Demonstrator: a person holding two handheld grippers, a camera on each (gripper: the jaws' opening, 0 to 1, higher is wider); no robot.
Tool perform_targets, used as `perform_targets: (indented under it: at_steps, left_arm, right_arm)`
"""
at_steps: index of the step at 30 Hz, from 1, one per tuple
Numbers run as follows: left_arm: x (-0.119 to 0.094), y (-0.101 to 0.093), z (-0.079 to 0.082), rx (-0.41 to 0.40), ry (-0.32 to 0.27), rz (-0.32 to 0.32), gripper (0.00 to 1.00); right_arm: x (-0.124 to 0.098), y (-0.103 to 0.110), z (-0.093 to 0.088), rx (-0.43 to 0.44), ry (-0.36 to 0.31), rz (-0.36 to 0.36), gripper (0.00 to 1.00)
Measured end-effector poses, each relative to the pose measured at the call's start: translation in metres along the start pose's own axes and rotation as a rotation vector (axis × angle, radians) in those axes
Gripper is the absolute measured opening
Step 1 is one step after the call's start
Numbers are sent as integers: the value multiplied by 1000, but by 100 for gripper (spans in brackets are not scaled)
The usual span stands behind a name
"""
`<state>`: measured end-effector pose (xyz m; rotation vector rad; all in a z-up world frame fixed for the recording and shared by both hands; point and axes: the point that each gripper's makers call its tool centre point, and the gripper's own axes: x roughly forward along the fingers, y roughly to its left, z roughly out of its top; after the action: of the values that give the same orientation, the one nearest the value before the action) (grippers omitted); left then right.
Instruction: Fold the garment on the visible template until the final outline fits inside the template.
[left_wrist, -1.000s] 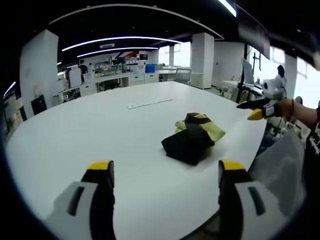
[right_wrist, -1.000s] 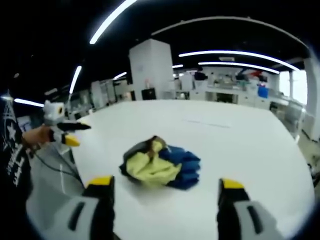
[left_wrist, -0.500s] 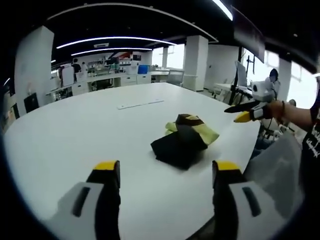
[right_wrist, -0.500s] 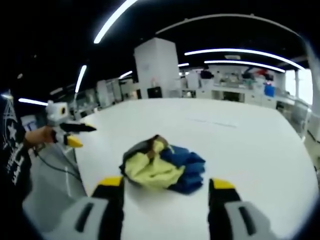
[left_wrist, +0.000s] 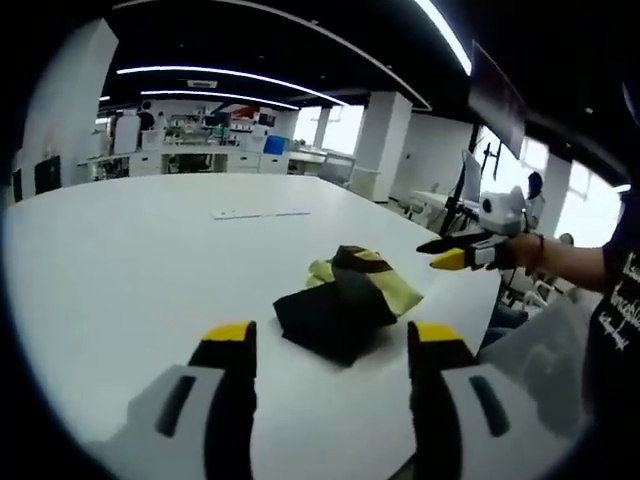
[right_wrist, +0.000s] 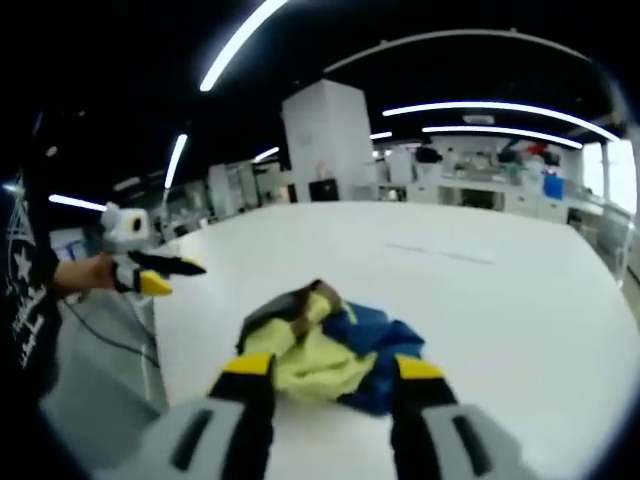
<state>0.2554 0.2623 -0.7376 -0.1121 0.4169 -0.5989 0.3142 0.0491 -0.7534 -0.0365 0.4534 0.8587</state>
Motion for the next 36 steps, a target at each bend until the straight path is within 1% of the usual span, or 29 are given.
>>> perform_targets:
  at_steps: [3,7,10,17,24,28,31,33,36]
  left_arm:
    - [6,-1,-4,12,21,-12,55]
    - [14,-4,-5,11,28,-41,52]
    - [24,-9,-6,20,57,-65,50]
    - [42,-15,-2,17,67,-108,45]
    - [62,-19,-8,16,91,-144,36]
    - [74,-25,-9,18,99,-160,34]
    - [83,-28,-15,15,118,-182,33]
    - [87,-33,-22,15,151,-214,33]
    - [92,-32,-30,21,174,-233,30]
  right_arm:
    - [8,1,-1,-19,13,13,36]
    - [20,1,-4,-37,32,23,34]
    - [27,0,-7,-42,44,33,32]
    - [40,-4,-6,-52,53,42,24]
    - [53,-7,-5,-63,65,60,20]
    - [57,-9,-7,-81,75,61,16]
    - [60,-11,-8,-93,81,65,13]
    - [61,-12,-9,-97,93,62,11]
    - [61,-14,-9,-133,110,48,6]
